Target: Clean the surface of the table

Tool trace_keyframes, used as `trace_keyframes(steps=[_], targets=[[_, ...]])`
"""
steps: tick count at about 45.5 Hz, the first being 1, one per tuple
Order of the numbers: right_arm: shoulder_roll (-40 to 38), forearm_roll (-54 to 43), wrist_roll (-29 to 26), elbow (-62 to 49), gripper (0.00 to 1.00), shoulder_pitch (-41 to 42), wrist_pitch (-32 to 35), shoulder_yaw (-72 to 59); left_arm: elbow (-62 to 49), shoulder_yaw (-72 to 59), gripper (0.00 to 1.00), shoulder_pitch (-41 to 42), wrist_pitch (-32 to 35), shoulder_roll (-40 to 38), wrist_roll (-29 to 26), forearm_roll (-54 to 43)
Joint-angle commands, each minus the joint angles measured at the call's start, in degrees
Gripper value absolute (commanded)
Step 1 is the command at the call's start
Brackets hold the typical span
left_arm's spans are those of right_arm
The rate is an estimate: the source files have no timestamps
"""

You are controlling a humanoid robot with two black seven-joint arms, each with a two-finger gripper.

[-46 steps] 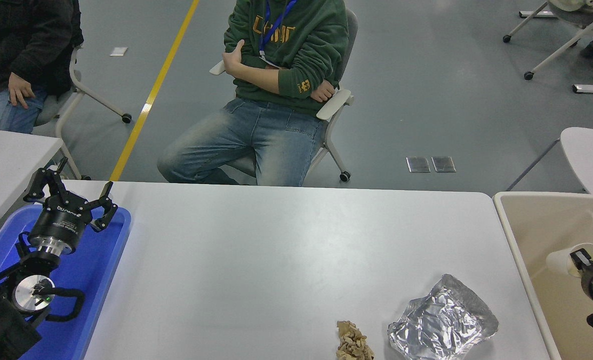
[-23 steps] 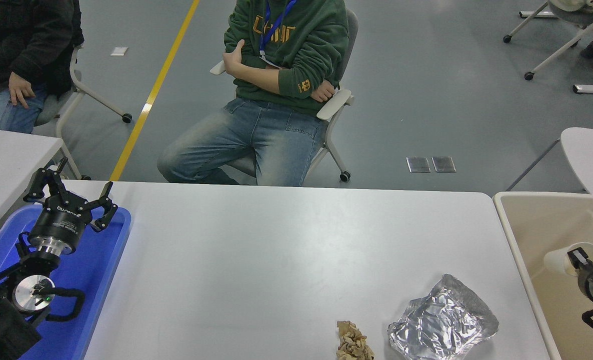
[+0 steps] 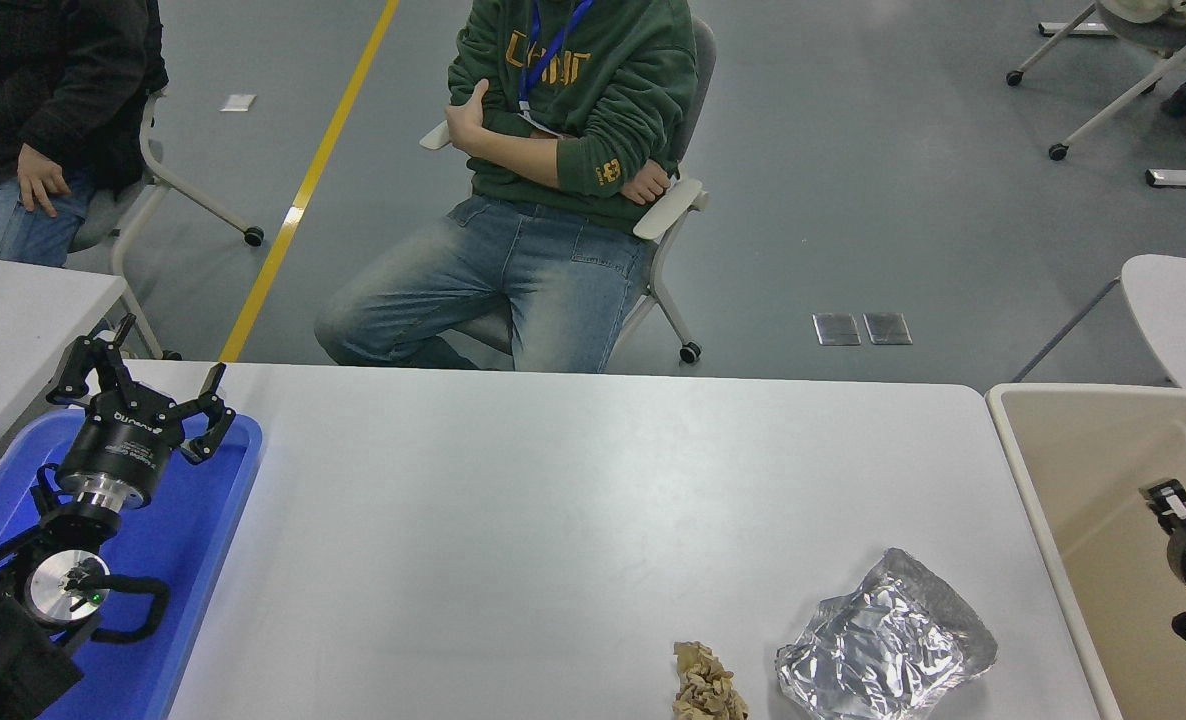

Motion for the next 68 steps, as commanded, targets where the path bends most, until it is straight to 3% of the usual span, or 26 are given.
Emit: trace_keyframes(steps=[1,9,24,42,60,68], targets=[[-0.66,-0.03,0.26,0.66,0.98,0.33,0.32,1.37,0.00,0.00,1.00,0.00,-0.07,0.00,0.00,0.00],[-3.21,-0.12,0.70,2.24,0.98,1.12,0.50,1.46,0.00,0.00,1.00,0.00,0.02,0.00,0.00,0.00],[-13.58,-1.79,2.37,21.83,0.98,7.53,1.99,6.91,0.00,0.00,1.00,0.00,-0.07,0.00,0.00,0.00],[-21.05,-22.52,6.86,41.87,0.98,11.49,1.82,12.26,0.00,0.00,1.00,-0.09,-0.07,0.00,0.00,0.00],[-29.32,-26.83,6.94,64.20,0.98,12.29,1.82,15.70,0.00,0.00,1.00,-0.09,-0.07,0.00,0.00,0.00],[-33.27,-34.03,6.86,70.44,0.98,11.41,1.82,15.61,0.00,0.00,1.00,-0.09,-0.07,0.00,0.00,0.00]])
